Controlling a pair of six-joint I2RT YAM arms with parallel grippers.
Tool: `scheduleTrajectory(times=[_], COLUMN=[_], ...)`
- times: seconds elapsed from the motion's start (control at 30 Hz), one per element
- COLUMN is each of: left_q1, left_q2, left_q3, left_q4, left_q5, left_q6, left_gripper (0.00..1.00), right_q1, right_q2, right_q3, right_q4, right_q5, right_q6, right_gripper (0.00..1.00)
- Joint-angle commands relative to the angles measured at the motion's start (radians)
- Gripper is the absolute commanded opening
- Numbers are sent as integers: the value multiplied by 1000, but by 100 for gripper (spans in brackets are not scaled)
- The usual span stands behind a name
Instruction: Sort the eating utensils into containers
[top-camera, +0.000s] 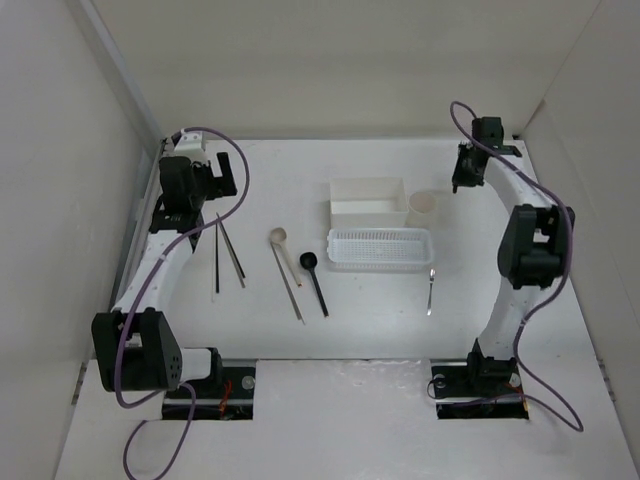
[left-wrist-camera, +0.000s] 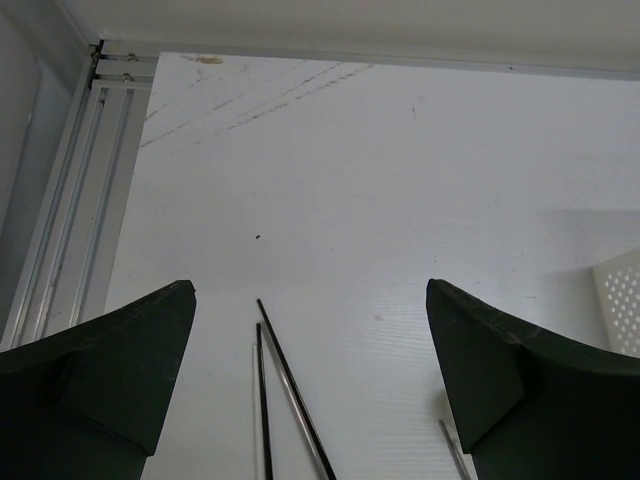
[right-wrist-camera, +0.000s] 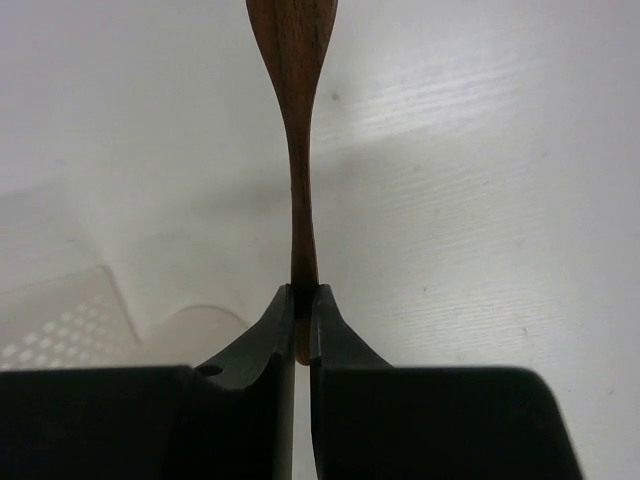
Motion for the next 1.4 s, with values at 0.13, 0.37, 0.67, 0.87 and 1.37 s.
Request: scheduleTrajectory(times=[0.13,0.37,0.67,0.87,1.37], left_q1=[-1,-1,-150,-194,-203], left_q2=[-82,-67,88,141,131], left_q3=[-33,59,200,232,198], left_q4=[57,93,488,687,660], left_q5=[85,624,1119,1032,938], left_q6=[-11,13,-121,-397,-567], left_gripper=[97,70,99,99,25], right_q1=[-5,160,491,623,700], right_q2=[-389,-557,-597,-597,-597], right_q3=[-309,-373,-308,-307,-307], right_q4=[419,462,522,531,540], right_q5=[-170,-514,-720,-582,-422], right_q6=[-75,-201,-275,-288,-327], right_gripper=[0,0,0,0,0])
